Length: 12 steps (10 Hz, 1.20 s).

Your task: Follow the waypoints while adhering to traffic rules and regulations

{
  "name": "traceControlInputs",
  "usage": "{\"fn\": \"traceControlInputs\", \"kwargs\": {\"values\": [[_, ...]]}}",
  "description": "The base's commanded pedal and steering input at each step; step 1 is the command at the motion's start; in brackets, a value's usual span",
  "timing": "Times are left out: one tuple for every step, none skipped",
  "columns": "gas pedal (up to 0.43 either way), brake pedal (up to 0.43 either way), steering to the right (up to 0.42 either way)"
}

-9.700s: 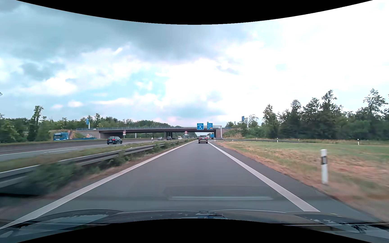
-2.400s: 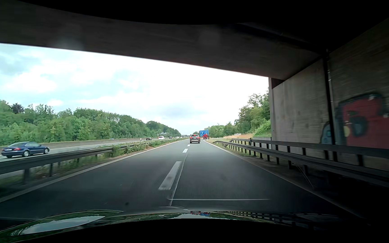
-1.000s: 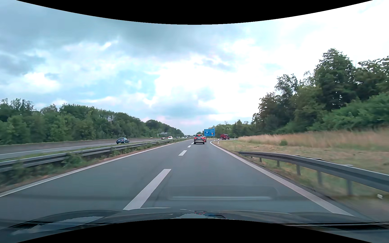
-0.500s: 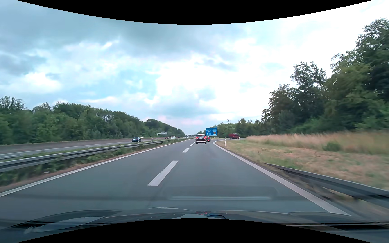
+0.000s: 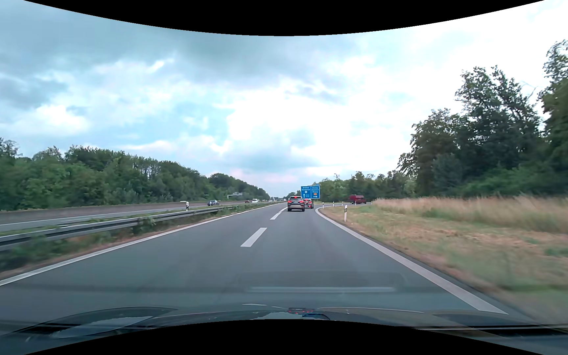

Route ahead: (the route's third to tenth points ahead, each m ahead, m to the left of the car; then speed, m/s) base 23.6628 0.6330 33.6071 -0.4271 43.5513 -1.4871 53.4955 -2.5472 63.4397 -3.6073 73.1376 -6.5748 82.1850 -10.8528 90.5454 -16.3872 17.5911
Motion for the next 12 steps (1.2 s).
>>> {"fn": "traceControlInputs", "kwargs": {"values": [[0.079, 0.0, 0.0], [0.079, 0.0, 0.0], [0.067, 0.0, 0.0], [0.067, 0.0, 0.001], [0.067, 0.0, 0.003], [0.067, 0.0, 0.006], [0.067, 0.0, 0.007], [0.059, 0.0, 0.006], [0.059, 0.0, 0.007], [0.059, 0.0, 0.009], [0.047, 0.0, 0.009], [0.039, 0.0, 0.01]]}}
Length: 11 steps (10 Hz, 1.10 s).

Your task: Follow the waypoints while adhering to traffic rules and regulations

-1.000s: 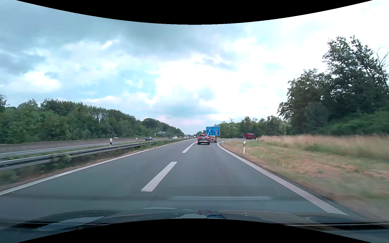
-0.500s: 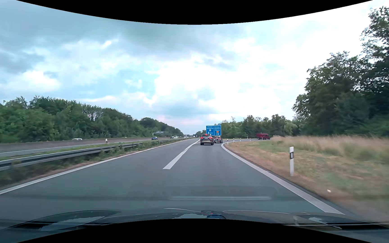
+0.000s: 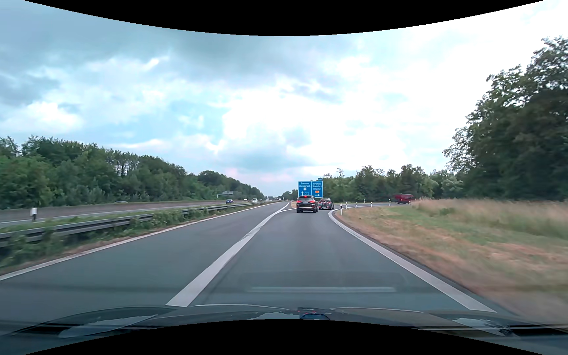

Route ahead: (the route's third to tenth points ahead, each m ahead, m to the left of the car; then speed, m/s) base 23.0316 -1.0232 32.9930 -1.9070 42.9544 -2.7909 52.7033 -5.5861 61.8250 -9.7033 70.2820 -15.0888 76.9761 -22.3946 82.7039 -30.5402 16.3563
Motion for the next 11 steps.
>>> {"fn": "traceControlInputs", "kwargs": {"values": [[0.039, 0.0, 0.011], [0.039, 0.0, 0.011], [0.039, 0.0, 0.011], [0.039, 0.0, 0.011], [0.039, 0.0, 0.011], [0.039, 0.0, 0.012], [0.039, 0.0, 0.013], [0.047, 0.0, 0.015], [0.047, 0.0, 0.017], [0.047, 0.0, 0.02], [0.047, 0.0, 0.023]]}}
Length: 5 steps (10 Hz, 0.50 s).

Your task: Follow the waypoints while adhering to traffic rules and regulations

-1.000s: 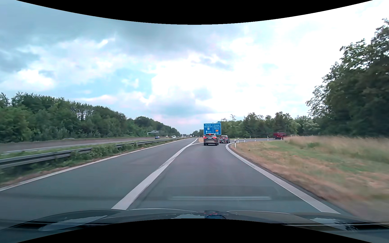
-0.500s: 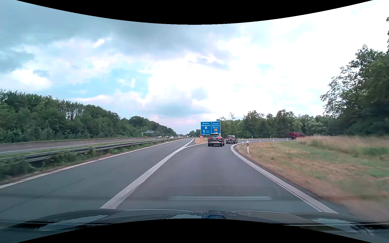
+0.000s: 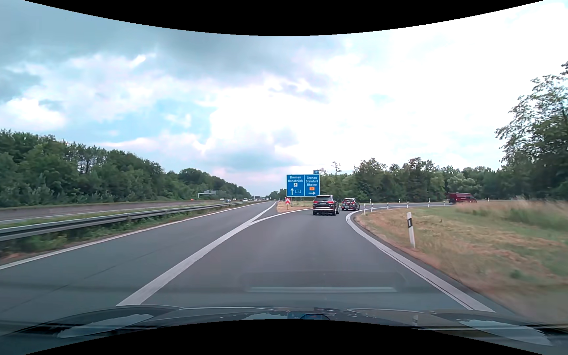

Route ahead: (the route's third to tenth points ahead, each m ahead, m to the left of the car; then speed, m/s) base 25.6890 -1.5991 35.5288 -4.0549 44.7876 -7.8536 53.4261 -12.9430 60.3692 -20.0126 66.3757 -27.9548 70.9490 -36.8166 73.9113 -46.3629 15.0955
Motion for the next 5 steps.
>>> {"fn": "traceControlInputs", "kwargs": {"values": [[0.047, 0.0, 0.026], [0.047, 0.0, 0.029], [0.059, 0.0, 0.03], [0.067, 0.0, 0.03], [0.067, 0.0, 0.032]]}}
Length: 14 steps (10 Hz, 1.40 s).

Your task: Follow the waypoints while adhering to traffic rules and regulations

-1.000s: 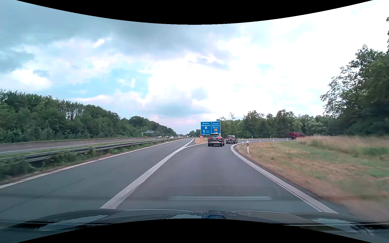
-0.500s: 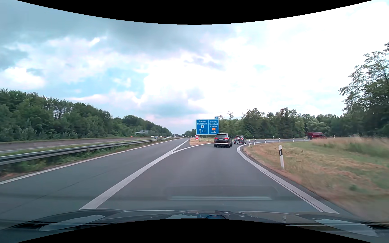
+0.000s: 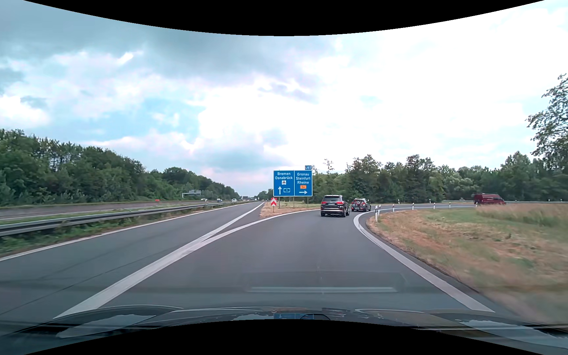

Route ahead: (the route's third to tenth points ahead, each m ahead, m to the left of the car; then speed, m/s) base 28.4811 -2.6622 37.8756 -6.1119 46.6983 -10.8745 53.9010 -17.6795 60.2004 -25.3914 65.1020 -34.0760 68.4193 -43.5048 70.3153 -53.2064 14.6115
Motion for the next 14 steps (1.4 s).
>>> {"fn": "traceControlInputs", "kwargs": {"values": [[0.079, 0.0, 0.033], [0.079, 0.0, 0.034], [0.079, 0.0, 0.038], [0.079, 0.0, 0.039], [0.098, 0.0, 0.04], [0.11, 0.0, 0.041], [0.11, 0.0, 0.044], [0.11, 0.0, 0.05], [0.118, 0.0, 0.051], [0.118, 0.0, 0.051], [0.118, 0.0, 0.05], [0.118, 0.0, 0.05], [0.118, 0.0, 0.05], [0.118, 0.0, 0.051]]}}
